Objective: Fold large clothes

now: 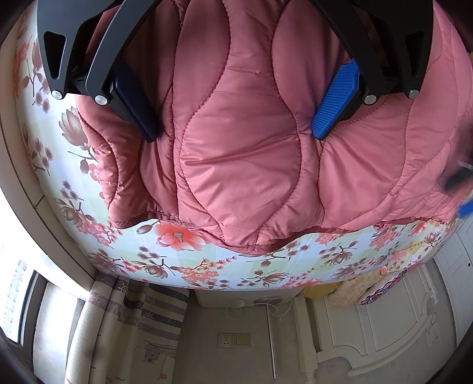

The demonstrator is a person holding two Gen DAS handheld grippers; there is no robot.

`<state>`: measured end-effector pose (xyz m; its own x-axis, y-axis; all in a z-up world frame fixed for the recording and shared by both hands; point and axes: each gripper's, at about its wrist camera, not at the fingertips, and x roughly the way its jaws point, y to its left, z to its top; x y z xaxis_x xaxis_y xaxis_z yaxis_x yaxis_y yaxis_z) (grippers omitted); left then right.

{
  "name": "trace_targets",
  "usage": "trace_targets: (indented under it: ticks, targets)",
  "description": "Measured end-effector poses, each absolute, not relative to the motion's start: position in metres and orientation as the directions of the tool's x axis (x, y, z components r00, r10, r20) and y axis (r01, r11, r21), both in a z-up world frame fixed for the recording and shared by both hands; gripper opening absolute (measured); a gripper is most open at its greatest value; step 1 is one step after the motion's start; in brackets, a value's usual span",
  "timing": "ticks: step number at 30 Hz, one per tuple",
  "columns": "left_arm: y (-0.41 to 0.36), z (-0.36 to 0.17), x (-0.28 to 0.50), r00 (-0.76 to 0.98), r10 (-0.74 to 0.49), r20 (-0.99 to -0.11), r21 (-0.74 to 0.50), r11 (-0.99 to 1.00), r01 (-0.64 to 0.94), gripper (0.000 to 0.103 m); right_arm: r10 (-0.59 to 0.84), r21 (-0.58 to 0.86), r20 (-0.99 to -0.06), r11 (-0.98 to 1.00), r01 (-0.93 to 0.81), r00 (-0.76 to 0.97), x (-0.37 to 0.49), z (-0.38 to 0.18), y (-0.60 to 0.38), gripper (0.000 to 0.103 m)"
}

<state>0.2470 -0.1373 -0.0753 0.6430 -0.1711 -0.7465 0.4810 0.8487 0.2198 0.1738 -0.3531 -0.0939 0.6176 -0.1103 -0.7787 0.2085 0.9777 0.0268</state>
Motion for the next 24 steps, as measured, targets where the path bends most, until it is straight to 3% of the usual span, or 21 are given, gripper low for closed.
trace_targets:
  ticks: [4, 14, 19, 24]
  targets:
    - [-0.12, -0.084, 0.265, 0.594, -0.233, -0.77, 0.075, 0.891, 0.447, 0.101, -0.092, 0.058, -0.776, 0.975, 0.216, 0.624, 0.173, -0.094, -0.358, 0.099]
    - [-0.12, -0.087, 0.263, 0.592, -0.234, -0.771, 0.072, 0.892, 0.446, 0.101, -0.088, 0.069, -0.775, 0.973, 0.221, 0.626, 0.171, -0.091, -0.358, 0.099]
    - [-0.117, -0.087, 0.261, 0.592, -0.239, -0.77, 0.065, 0.893, 0.446, 0.101, -0.016, 0.17, -0.681, 0.969, 0.18, 0.732, 0.141, -0.054, -0.352, 0.098]
    - [-0.115, -0.085, 0.258, 0.592, -0.249, -0.766, 0.053, 0.894, 0.445, 0.101, -0.1, -0.032, -0.764, 0.992, 0.119, 0.637, 0.148, -0.076, -0.316, 0.099]
